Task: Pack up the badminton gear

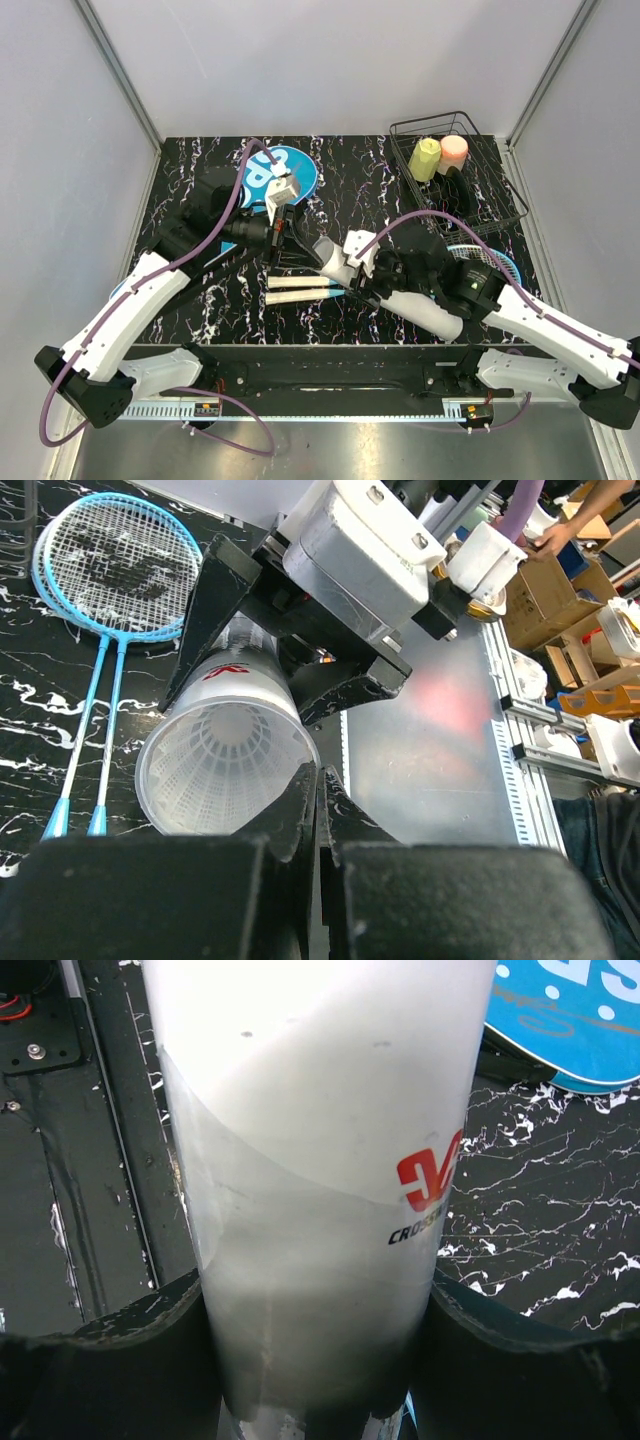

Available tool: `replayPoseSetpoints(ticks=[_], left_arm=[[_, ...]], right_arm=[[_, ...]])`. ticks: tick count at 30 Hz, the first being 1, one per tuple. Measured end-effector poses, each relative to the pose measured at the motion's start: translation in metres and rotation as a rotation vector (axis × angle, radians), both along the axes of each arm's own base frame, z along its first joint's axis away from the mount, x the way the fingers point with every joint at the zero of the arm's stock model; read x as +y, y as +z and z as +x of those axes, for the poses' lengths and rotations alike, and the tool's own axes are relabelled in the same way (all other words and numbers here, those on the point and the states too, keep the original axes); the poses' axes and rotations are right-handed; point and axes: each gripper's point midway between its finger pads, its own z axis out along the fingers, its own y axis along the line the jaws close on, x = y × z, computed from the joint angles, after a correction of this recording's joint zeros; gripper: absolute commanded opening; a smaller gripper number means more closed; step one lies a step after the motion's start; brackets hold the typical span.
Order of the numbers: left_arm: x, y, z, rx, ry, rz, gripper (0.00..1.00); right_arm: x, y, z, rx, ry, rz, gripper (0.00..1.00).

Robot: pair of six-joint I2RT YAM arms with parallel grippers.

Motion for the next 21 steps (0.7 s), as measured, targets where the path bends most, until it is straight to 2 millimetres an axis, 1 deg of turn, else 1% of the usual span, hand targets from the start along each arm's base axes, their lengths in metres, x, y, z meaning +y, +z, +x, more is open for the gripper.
replayPoseSetpoints(ticks=[8,17,19,21], left_arm=[[-0.003,0.002,-0.011,0.004,-0.065,-0.014,0.0],[-0.006,-0.001,-0.02,0.03,-0.13,-0.015,0.0],[-0.006,0.0,-0.025,0.043,-0.164,-0.022,0.02],[-0.007,-0.001,-0.031,0.061,-0.207,-0.027,0.06]], right_arm=[[-0.001,0.01,-0.009,-0.023,0.042,0.029,0.25],[-0.002,0.007,-0.016,-0.026,0.079,0.011,0.25],[-0.002,0.007,-0.02,-0.033,0.1,0.014,0.25],[-0.002,0.006,-0.023,-0.043,0.12,0.019,0.25]])
